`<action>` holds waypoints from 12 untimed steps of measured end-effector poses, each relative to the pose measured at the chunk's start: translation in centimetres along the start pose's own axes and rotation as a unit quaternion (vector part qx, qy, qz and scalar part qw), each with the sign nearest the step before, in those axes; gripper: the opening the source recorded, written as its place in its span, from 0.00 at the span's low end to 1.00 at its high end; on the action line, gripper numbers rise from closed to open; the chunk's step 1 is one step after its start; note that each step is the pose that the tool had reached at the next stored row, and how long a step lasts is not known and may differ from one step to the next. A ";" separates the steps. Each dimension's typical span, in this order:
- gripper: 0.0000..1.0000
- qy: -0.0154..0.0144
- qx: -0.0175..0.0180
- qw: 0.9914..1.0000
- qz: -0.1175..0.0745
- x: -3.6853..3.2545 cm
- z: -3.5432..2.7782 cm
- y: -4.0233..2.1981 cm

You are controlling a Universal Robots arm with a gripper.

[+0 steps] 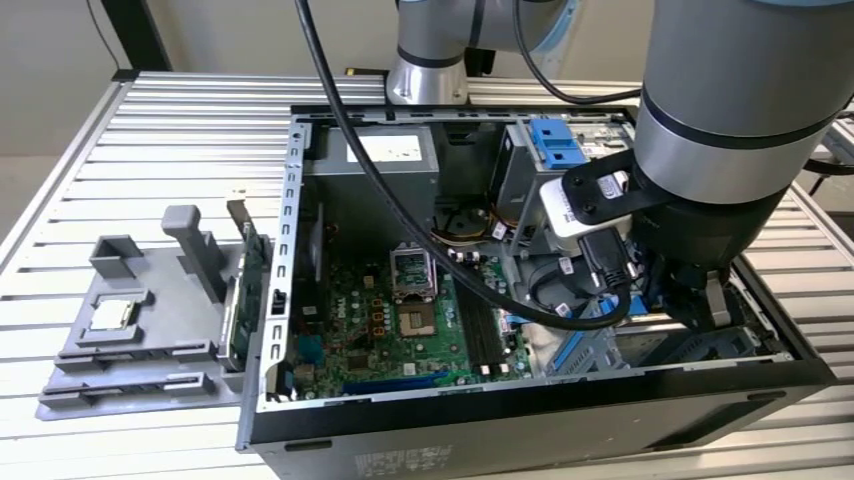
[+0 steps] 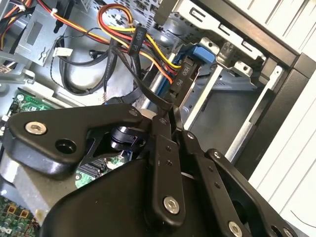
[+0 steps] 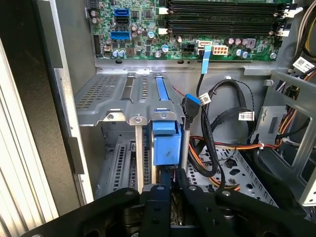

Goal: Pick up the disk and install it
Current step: 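Insert the second disk wire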

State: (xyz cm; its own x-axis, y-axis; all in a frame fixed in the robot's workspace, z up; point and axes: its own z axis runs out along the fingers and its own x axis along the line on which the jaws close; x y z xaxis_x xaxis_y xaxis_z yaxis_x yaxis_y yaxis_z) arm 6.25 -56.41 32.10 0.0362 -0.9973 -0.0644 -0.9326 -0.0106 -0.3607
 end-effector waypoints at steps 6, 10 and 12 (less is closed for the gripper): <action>0.00 0.000 0.000 1.000 0.000 0.00 0.00 -0.01; 0.00 0.000 0.000 1.000 0.000 0.00 0.00 0.00; 0.00 0.000 0.000 1.000 0.000 0.00 0.00 0.00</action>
State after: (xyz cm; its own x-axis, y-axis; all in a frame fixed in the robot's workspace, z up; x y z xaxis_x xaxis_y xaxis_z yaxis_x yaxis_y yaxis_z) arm 6.25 -56.41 32.10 0.0362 -0.9973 -0.0643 -0.9326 -0.0106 -0.3607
